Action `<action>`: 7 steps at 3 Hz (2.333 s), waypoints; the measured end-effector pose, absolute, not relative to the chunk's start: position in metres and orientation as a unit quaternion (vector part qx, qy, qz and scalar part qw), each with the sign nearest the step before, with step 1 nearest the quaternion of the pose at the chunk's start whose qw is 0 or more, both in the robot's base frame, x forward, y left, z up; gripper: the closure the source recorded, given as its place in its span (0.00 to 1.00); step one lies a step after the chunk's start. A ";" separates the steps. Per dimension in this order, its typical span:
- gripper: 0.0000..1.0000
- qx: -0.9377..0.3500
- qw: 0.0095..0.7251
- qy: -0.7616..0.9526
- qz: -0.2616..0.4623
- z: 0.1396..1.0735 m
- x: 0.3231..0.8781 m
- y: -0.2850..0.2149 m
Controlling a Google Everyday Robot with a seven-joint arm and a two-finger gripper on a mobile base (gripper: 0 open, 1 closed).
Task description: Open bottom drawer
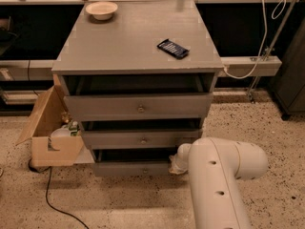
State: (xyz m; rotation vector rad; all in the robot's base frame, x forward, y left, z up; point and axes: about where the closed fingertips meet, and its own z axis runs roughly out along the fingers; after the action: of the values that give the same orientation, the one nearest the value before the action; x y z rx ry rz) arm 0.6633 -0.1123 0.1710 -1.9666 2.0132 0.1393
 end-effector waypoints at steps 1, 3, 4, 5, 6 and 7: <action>0.99 -0.689 0.161 0.705 0.049 0.176 0.663 -0.112; 0.76 -0.689 0.161 0.705 0.049 0.184 0.664 -0.112; 0.52 -0.689 0.161 0.705 0.049 0.184 0.664 -0.112; 0.29 -0.691 0.160 0.703 0.050 0.183 0.662 -0.112; 0.06 -0.696 0.154 0.699 0.054 0.180 0.659 -0.110; 0.00 -0.707 0.141 0.691 0.062 0.175 0.654 -0.103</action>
Offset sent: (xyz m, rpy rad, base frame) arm -0.0896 0.0198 -0.0036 0.1561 0.2951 0.2303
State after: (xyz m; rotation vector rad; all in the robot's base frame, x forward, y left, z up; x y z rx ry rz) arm 0.6537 -0.1030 0.1754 -2.0402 1.9935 0.1793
